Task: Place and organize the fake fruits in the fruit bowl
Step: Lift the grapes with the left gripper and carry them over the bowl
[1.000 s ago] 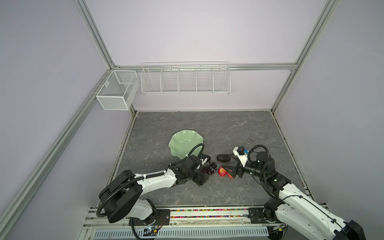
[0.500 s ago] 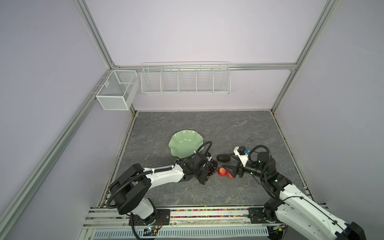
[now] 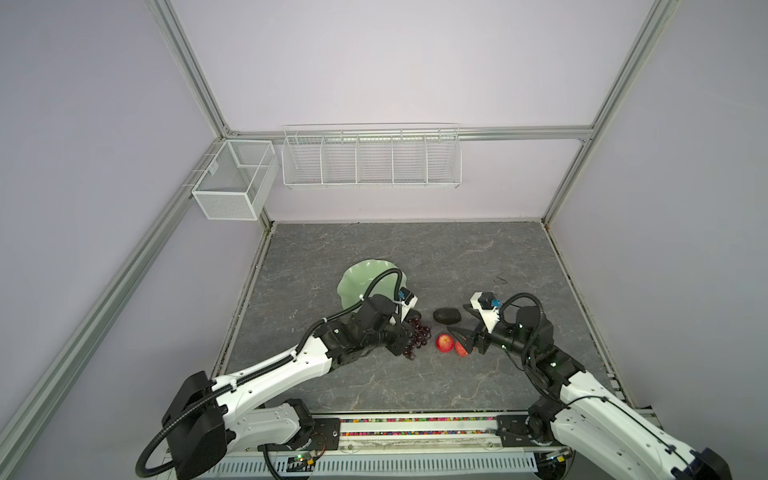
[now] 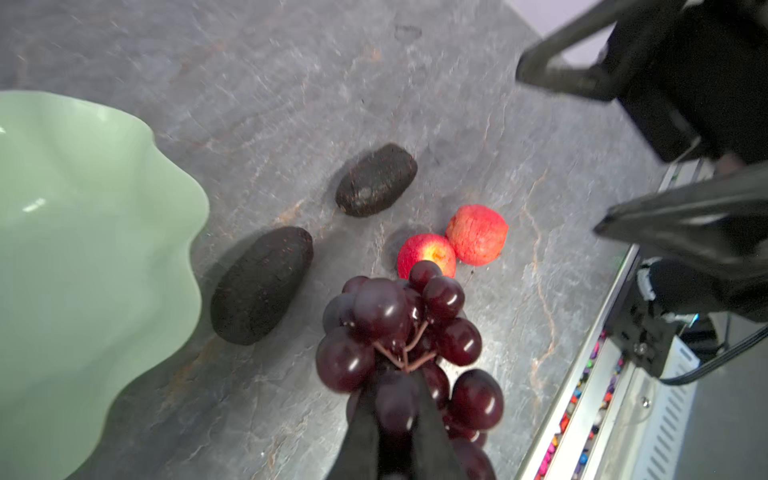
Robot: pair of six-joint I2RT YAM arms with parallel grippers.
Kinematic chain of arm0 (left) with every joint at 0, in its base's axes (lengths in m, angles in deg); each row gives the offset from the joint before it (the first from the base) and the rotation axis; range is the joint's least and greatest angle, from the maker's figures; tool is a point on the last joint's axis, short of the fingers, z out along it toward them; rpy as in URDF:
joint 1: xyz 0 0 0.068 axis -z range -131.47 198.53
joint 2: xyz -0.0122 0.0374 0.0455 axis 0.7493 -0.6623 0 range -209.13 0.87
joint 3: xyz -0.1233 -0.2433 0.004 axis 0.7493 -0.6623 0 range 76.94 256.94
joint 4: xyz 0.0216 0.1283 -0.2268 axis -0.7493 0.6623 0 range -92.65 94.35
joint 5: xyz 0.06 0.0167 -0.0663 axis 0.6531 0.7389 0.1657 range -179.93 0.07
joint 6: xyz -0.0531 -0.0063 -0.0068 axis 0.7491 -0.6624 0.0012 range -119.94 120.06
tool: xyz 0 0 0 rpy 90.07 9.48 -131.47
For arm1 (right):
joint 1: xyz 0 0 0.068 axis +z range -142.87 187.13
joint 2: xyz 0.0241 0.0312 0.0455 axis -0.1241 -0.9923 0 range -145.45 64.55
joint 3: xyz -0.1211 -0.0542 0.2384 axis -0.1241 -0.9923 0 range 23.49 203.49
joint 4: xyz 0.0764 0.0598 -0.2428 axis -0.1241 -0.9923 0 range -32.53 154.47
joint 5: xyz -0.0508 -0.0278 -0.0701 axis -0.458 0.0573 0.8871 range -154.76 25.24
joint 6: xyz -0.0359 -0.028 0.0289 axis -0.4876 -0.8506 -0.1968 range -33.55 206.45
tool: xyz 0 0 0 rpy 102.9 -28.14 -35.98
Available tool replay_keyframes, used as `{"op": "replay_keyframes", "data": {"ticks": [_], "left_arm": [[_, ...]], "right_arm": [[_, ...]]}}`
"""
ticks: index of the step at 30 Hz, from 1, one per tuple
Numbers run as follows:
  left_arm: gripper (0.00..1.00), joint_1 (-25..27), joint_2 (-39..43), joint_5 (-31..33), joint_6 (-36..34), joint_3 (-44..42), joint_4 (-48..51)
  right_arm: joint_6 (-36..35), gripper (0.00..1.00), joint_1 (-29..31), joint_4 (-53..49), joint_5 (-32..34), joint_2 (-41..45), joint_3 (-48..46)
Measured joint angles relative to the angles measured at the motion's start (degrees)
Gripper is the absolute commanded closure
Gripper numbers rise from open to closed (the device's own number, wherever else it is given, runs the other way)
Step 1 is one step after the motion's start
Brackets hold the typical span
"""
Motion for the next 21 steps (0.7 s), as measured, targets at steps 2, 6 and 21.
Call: {"op": "replay_keyframes", "data": {"ticks": [2,6,21], "left_arm": [[0.96,-3.0,2.0,0.5,0.0,1.4,0.5],[1.0,-9.3,2.9,1.9,0.0,5.4,1.0],[0.99,-22.0,-17.3,8.0,-0.9,12.7,-1.9]], "right_arm": [[0.2,0.12,0.0,0.2,0.2,-0.1,-0.2],[0.4,0.12,0.0,1.3,0.2,-0.8,-0.2],[0.5,0.12,0.0,1.8,0.2,-1.2,-0.2]]}}
